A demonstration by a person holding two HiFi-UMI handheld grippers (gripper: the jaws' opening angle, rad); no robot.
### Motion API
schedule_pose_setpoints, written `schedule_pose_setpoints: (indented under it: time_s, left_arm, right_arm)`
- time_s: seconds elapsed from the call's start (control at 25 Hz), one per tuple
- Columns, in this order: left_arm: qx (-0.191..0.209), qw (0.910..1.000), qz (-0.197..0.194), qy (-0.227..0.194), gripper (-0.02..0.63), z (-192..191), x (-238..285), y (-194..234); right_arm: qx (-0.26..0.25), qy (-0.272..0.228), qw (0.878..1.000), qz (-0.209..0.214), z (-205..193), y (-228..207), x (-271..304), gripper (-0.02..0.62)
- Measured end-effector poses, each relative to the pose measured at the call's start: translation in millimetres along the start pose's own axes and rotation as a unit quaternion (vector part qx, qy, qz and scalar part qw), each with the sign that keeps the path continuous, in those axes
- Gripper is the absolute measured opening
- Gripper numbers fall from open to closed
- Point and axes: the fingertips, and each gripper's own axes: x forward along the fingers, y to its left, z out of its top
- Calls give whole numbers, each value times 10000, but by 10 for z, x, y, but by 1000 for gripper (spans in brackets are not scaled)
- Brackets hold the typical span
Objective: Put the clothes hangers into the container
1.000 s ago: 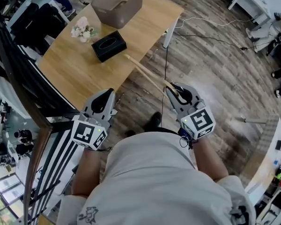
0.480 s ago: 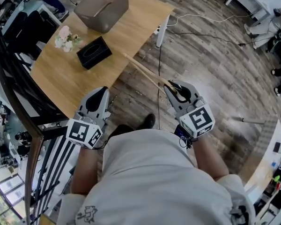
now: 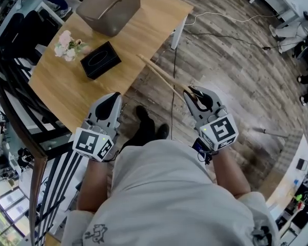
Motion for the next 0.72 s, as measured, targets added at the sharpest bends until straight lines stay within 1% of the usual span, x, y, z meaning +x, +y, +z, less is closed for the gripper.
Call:
schedule_pose_setpoints:
  time_s: [0.24, 0.4, 0.52, 0.72]
  left_arm:
    - [-32, 10000, -32, -35, 6, 83, 255, 481]
    - [-16, 10000, -67, -26, 6, 169, 416, 838]
    - [35, 10000, -31, -79, 6, 278, 483, 1104]
    - [93, 9998, 18, -172, 6, 394, 501, 1525]
  right_arm:
    - [-115, -9, 9999, 4, 230, -187, 518, 60]
    - [-275, -166, 9995, -33, 550, -310, 895, 60]
    - [-404, -222, 9989, 6, 739, -333, 1180, 60]
    - [-537, -217, 9983, 92, 920, -295, 1646, 60]
